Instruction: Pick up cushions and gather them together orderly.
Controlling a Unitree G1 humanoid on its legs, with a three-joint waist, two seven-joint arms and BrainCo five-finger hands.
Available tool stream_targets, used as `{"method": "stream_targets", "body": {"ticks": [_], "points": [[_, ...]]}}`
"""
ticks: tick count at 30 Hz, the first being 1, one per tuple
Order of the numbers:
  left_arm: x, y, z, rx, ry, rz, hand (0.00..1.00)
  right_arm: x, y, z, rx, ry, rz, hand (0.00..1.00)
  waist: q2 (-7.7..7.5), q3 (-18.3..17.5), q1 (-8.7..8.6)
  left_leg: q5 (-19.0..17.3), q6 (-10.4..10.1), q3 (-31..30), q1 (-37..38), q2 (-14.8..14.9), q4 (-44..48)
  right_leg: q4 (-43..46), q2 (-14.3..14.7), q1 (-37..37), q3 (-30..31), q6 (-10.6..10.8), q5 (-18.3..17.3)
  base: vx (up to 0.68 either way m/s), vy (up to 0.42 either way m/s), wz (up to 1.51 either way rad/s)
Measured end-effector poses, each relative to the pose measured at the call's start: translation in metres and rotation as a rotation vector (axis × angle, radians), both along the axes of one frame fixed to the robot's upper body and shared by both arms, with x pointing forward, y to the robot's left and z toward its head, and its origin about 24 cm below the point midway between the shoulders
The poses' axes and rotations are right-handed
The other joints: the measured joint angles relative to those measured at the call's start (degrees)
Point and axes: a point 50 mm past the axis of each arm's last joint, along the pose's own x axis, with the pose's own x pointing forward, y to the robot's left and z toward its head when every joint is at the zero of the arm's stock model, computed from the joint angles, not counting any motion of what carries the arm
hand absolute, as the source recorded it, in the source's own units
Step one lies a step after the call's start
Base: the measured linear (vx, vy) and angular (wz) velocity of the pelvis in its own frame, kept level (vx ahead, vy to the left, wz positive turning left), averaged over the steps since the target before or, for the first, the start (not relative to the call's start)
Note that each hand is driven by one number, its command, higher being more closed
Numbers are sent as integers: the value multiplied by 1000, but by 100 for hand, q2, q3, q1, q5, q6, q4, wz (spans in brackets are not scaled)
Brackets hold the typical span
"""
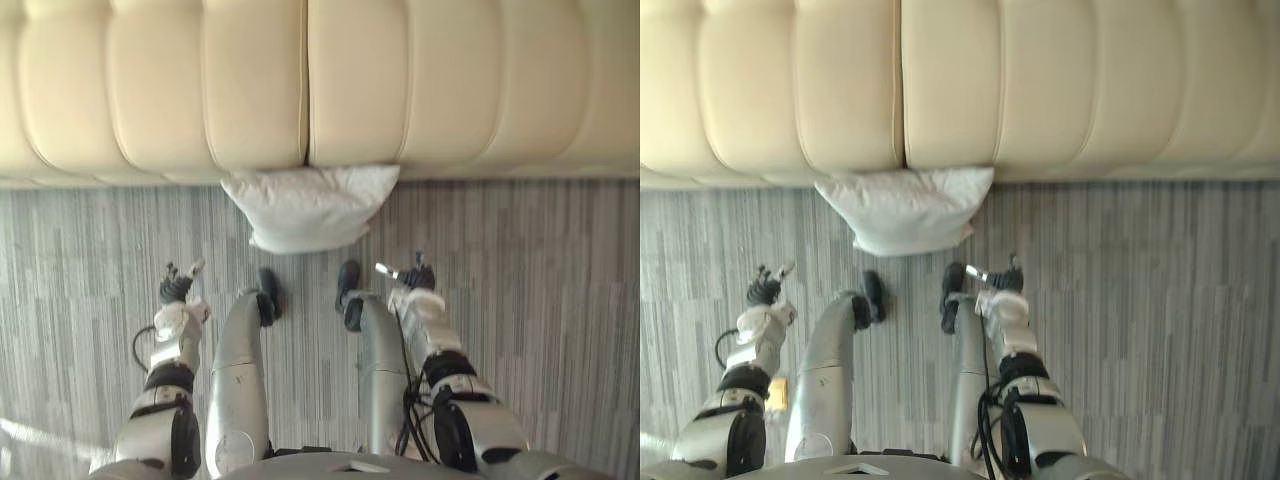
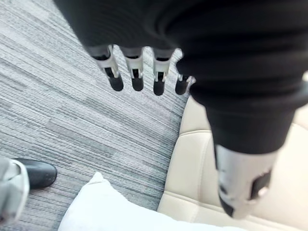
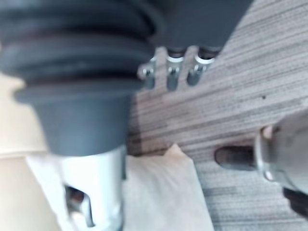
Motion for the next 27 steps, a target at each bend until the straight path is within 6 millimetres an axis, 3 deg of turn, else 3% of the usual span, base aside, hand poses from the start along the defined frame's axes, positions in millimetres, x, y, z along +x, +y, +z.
{"method": "stream_targets", "body": {"ticks": [2, 8, 9, 11, 12, 16, 19, 27], "points": [[9, -7, 34, 65, -109, 1, 0, 2, 3, 32, -19, -111, -19, 0, 3, 80, 24, 35, -15, -46, -359, 5, 87, 124, -4, -354, -8, 1, -1, -63, -1, 3], [24, -32, 94, 195, -279, -30, 0, 5, 30, 84, -121, -279, 1, 0, 3, 80, 32, 213, -46, -138, -885, -38, 67, 274, -77, -876, -95, -10, -1, -54, 0, 13], [27, -38, 104, 205, -306, -42, 0, 6, 39, 95, -153, -309, 23, 100, 2, 79, 29, 245, -59, -165, -976, -41, 59, 283, -82, -953, -119, -18, 3, -59, 5, 12], [31, -51, 121, 242, -350, -71, 0, 7, 54, 109, -193, -351, 52, 100, 2, 79, 9, 314, -91, -249, -1134, -72, 18, 280, -99, -1078, -193, -23, 3, -56, 4, 16], [34, -60, 132, 264, -381, -99, 100, 7, 59, 116, -182, -372, 52, 100, 1, 79, -6, 395, -95, -282, -1219, -91, -46, 271, -119, -1151, -237, -46, 17, -42, -1, 19], [37, -83, 155, 277, -448, -147, 100, 6, 71, 126, -147, -400, 53, 100, 2, 78, -47, 511, -158, -366, -1335, -115, -128, 275, -139, -1256, -331, -84, 40, -23, -6, 12], [38, -88, 162, 262, -463, -138, 100, 6, 71, 127, -131, -406, 32, 100, 2, 75, -116, 562, -208, -446, -1370, -114, -164, 271, -127, -1262, -396, -86, 39, -25, -14, 7], [38, -70, 174, 267, -479, -56, 100, 1, 69, 135, -34, -452, 42, 100, -1, 65, -144, 831, -333, -533, -1371, -108, -481, 73, -81, -1276, -523, -261, 149, -30, -30, 6]]}}
